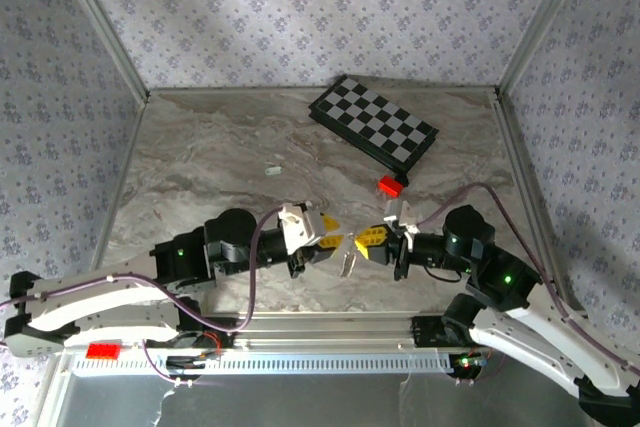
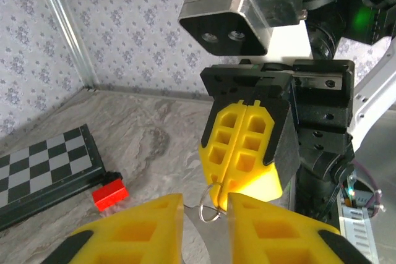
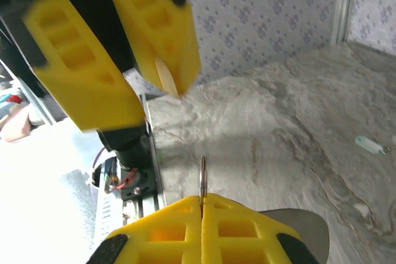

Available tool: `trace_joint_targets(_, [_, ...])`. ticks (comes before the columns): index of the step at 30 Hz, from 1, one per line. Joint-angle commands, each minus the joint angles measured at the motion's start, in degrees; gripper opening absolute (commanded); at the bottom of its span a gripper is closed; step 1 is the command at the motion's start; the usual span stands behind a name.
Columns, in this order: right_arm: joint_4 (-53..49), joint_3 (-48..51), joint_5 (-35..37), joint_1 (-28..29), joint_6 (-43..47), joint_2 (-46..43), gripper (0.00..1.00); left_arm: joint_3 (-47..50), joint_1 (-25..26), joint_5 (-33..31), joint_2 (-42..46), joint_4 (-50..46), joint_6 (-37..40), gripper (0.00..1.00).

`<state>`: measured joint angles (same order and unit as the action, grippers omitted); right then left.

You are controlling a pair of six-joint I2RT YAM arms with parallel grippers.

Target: Put the keys on the keyring

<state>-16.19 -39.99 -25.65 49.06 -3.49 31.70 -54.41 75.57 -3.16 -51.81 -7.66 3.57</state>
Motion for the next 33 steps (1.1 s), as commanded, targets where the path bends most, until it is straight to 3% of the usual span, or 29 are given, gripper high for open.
trace_joint_targets(1, [-2.47, -3.09, 1.26, 0.24, 2.05, 0.54, 0.00, -2.77, -0.16, 0.73, -0.24, -7.35, 0.58, 0.29])
trace_joint_targets(10, [-4.96, -4.82, 0.84, 1.57, 3.90, 1.07, 0.00, -7.75, -0.18, 3.14, -3.49, -14.64, 1.25, 0.40])
trace_joint_targets(25, [-17.29, -15.21, 12.45, 12.55, 11.47, 9.13, 0.00, -13.44, -0.71, 5.84, -6.26, -21.06, 3.34, 0.41])
trace_joint_targets(33, [-19.97, -18.34, 15.19, 15.42, 14.60, 12.65, 0.00, -14.76, -0.68, 6.76, -7.85, -24.09, 3.56, 0.40])
